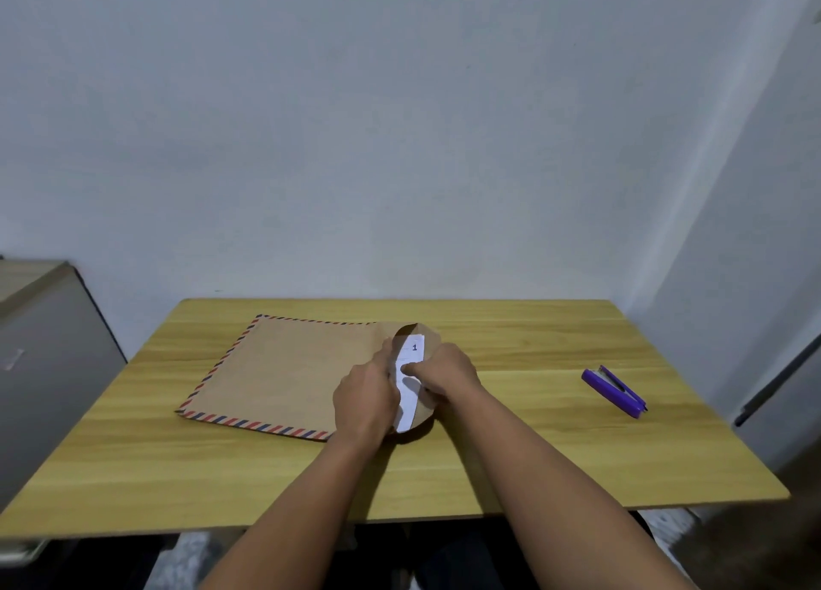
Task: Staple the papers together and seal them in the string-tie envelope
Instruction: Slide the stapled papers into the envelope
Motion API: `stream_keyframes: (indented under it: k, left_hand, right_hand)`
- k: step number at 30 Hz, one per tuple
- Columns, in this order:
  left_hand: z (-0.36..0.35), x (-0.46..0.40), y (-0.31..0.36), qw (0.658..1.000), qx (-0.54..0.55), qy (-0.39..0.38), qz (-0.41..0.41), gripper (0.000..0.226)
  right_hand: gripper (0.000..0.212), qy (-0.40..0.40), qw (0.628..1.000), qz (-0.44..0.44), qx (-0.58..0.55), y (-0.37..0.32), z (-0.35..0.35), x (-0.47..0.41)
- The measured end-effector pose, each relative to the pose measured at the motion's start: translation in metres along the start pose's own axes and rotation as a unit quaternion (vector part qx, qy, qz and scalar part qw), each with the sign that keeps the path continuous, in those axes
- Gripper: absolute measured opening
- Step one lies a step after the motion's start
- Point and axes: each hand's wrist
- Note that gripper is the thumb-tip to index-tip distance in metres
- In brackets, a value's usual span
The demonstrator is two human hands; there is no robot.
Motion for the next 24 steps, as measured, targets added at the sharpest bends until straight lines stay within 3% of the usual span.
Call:
stream_keyframes:
  k: [5, 10, 17, 19, 22, 24]
  left_hand:
    - [0.0, -0.002, -0.008, 1.0, -0.002, 0.011, 0.019, 0.074]
    - [0.004, 0.005, -0.001, 1.0, 0.016, 0.015, 0.0, 0.071]
    - [0.004, 0.007, 0.001, 0.999, 0.026, 0.021, -0.019, 0.073]
    - [0.004, 0.008, 0.002, 0.999, 0.034, 0.02, -0.021, 0.072]
    - [0.003, 0.008, 0.001, 0.999, 0.02, 0.019, -0.025, 0.071]
    - [0.001, 0.008, 0.0, 0.999, 0.007, 0.015, -0.03, 0.069]
  right_hand:
    - [0.032, -0.031, 0.985, -0.066, -0.157, 0.006, 0.006, 0.0]
    - [0.035, -0.028, 0.986, -0.054, -0.156, 0.008, 0.002, -0.002]
    - [0.024, -0.02, 0.988, -0.051, -0.146, 0.005, 0.003, -0.006]
    - [0.032, -0.029, 0.984, -0.053, -0.166, 0.004, 0.003, -0.007]
    - [0.061, -0.048, 0.983, -0.015, -0.178, 0.001, 0.001, -0.006]
    - [0.054, -0.068, 0.981, 0.002, -0.182, -0.002, -0.001, -0.002]
Point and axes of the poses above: each hand's wrist, its own x-axis away from the middle knuckle, its own z-axis out of the back of the hand, y = z × x, and after that the axes turned 5 degrees about z, right-handed
